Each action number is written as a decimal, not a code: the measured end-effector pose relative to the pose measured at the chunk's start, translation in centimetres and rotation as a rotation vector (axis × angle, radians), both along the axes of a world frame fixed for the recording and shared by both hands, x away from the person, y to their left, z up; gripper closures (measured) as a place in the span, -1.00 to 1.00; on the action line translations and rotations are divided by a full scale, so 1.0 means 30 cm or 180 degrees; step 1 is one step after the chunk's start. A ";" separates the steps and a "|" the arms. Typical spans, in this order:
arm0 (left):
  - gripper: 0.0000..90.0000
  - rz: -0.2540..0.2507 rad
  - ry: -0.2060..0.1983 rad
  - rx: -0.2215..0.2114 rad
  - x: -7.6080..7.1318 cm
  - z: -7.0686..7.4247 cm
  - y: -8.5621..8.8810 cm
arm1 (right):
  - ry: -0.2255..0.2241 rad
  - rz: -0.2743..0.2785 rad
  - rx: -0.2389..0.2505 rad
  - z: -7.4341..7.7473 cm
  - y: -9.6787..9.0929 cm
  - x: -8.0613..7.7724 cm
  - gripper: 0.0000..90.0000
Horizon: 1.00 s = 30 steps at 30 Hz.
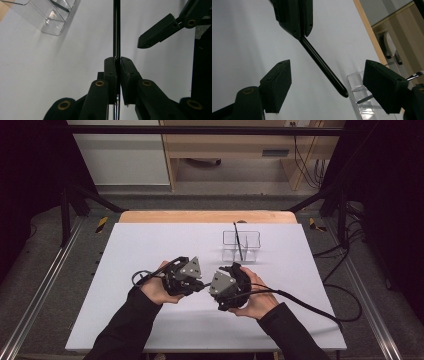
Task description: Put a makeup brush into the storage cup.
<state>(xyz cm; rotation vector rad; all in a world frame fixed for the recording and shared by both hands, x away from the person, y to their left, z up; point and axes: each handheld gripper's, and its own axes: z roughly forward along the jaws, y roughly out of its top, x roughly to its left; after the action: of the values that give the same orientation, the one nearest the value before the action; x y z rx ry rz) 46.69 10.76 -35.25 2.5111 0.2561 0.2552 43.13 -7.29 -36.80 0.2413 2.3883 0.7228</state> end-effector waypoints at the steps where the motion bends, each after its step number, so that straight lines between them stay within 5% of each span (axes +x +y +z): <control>1: 0.85 -0.0003 0.0001 0.0005 0.000 -0.001 -0.002 | -0.0004 0.0006 -0.0009 -0.001 0.002 -0.001 -0.47; 18: 0.85 -0.0040 0.0073 0.0066 0.006 -0.002 -0.008 | -0.0269 0.0204 -0.0468 -0.028 0.031 -0.004 -0.24; 30: 0.85 -0.0081 0.0091 0.0080 0.002 -0.005 -0.015 | -0.0366 0.0304 -0.0626 -0.041 0.045 -0.015 -0.06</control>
<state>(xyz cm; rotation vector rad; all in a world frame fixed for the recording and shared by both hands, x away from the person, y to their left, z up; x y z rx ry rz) 46.75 10.32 -35.41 2.5425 0.2337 0.2138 42.69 -5.93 -38.03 0.0034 2.3526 0.5242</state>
